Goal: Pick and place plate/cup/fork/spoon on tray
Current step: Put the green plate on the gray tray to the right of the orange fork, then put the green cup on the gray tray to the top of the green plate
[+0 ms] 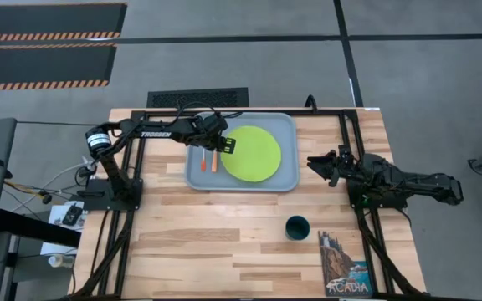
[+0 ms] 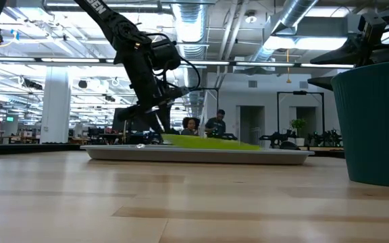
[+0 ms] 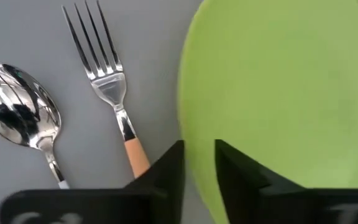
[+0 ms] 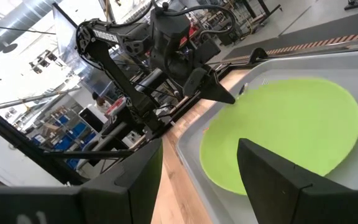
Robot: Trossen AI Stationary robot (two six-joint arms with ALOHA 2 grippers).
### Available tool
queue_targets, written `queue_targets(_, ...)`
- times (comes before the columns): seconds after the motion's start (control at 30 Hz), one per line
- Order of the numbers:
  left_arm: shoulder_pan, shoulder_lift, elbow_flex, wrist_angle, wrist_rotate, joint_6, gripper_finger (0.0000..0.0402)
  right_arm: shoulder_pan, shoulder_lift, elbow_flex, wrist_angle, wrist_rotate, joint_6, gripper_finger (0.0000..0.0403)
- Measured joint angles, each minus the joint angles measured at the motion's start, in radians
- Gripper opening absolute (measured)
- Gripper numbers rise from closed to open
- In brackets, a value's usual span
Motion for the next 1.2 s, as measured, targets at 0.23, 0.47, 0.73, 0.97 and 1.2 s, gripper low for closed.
queue_targets(0.23, 0.0, 0.0, 0.0, 0.014, -0.003, 0.003, 0.016, 0.0, 0.0, 0.0, 0.0, 0.0, 0.0, 0.0233)
queue_targets(0.47, 0.0, 0.0, 0.0, 0.019, 0.013, 0.013, 0.0184, 0.0, 0.0, 0.0, -0.002, -0.001, 0.0, 0.0233)
queue_targets(0.73, -0.001, 0.0, 0.011, 0.009, 0.071, 0.069, 0.0185, 0.0, 0.0, 0.0, -0.01, -0.002, -0.002, 0.0233)
queue_targets(0.97, -0.015, 0.0, 0.117, -0.09, 0.082, 0.179, 0.0185, 0.0, 0.0, 0.0, -0.013, -0.003, -0.001, 0.0233)
queue_targets(1.2, -0.071, -0.002, 0.236, -0.132, 0.061, 0.327, 0.0185, 0.0, 0.0, 0.0, -0.015, -0.028, -0.001, 0.0233)
